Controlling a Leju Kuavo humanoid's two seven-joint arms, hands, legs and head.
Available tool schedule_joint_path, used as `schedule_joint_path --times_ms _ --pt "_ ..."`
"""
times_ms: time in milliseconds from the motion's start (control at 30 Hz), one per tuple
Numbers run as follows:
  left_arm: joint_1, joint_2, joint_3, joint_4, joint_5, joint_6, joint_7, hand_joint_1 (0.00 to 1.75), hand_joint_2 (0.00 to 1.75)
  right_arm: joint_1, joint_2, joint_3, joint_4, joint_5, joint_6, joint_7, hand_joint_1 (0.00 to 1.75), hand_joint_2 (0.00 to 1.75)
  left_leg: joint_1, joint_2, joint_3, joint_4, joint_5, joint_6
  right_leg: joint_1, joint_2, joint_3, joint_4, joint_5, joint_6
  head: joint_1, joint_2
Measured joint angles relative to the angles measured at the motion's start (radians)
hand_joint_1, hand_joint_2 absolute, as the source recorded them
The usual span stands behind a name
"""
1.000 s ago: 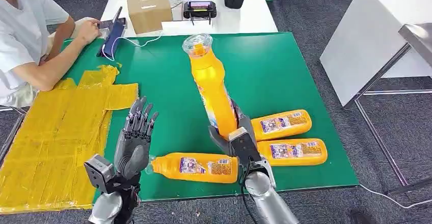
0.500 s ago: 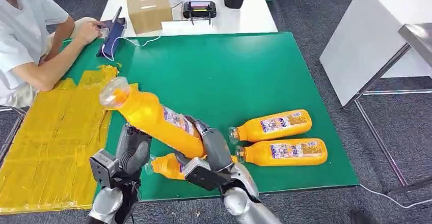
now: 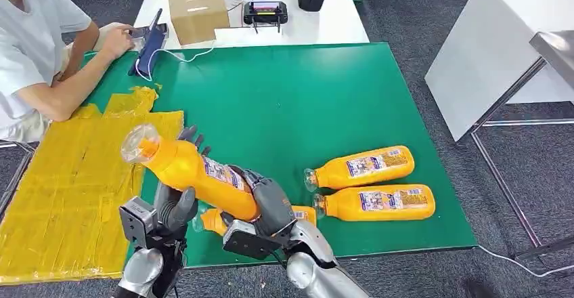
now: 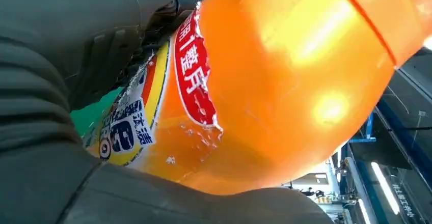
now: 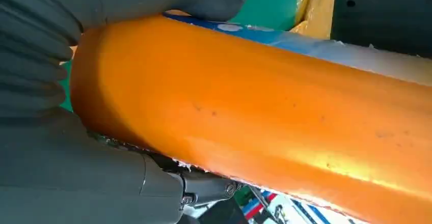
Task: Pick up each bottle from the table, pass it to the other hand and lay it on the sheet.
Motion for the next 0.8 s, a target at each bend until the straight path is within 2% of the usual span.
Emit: schedule_joint_path --times_ms 133,167,200,800 --pt "0.002 0.000 0.003 0.001 0.003 0.000 0.000 0.00 1.75 -0.019 0.004 0.014 0.029 -0.001 0.043 0.008 1.75 1.75 0.000 0.000 0.000 0.000 0.000 0.000 0.000 0.000 0.000 0.000 0.000 0.000 0.000 0.000" --pt "0.003 0.001 0.006 0.002 0.003 0.000 0.000 0.61 1.75 -0.024 0.005 0.018 0.034 0.001 0.047 0.009 1.75 1.75 0.000 0.000 0.000 0.000 0.000 0.000 0.000 0.000 0.000 0.000 0.000 0.000 0.000 0.000" --pt "0.003 0.002 0.008 0.002 0.003 0.000 0.000 1.75 1.75 -0.026 0.005 0.020 0.038 0.003 0.049 0.009 1.75 1.75 0.000 0.000 0.000 0.000 0.000 0.000 0.000 0.000 0.000 0.000 0.000 0.000 0.000 0.000" --pt "0.002 0.002 0.014 0.009 -0.012 0.040 -0.013 1.75 1.75 -0.037 0.004 0.032 0.048 0.003 0.058 0.012 1.75 1.75 0.000 0.000 0.000 0.000 0.000 0.000 0.000 0.000 0.000 0.000 0.000 0.000 0.000 0.000"
